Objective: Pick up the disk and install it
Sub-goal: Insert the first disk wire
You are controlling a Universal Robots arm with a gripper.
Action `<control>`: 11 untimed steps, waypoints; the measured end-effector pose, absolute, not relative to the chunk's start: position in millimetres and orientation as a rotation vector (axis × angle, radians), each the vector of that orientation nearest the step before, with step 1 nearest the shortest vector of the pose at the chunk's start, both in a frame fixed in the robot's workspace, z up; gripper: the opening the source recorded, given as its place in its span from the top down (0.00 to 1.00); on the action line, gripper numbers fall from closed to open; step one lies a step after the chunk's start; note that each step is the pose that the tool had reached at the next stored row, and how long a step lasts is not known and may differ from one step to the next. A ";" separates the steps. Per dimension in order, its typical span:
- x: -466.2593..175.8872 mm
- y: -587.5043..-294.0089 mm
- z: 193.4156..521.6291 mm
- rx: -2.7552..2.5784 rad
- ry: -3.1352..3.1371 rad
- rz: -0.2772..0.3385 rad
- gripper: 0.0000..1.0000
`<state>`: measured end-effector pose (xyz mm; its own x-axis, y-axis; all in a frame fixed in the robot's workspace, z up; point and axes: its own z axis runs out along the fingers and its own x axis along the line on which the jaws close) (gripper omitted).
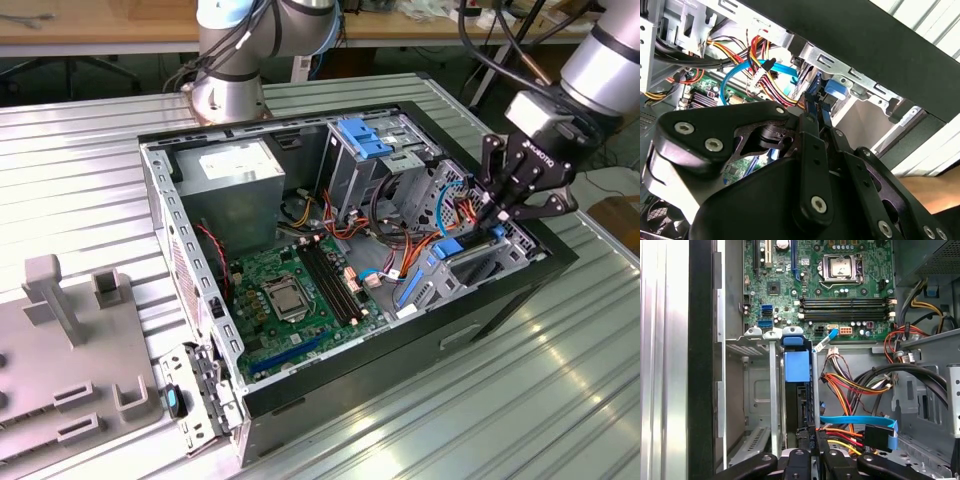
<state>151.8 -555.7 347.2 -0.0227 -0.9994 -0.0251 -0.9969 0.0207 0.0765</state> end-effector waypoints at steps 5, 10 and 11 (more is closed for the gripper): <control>151.8 -557.9 347.3 2.182 -2.229 -0.139 0.84; 151.8 -558.3 347.0 2.181 -2.231 -0.141 0.84; 151.9 -560.0 346.8 2.181 -2.233 -0.143 0.84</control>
<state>151.9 -560.0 346.8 -0.0251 -0.9983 -0.0517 -0.9968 0.0211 0.0770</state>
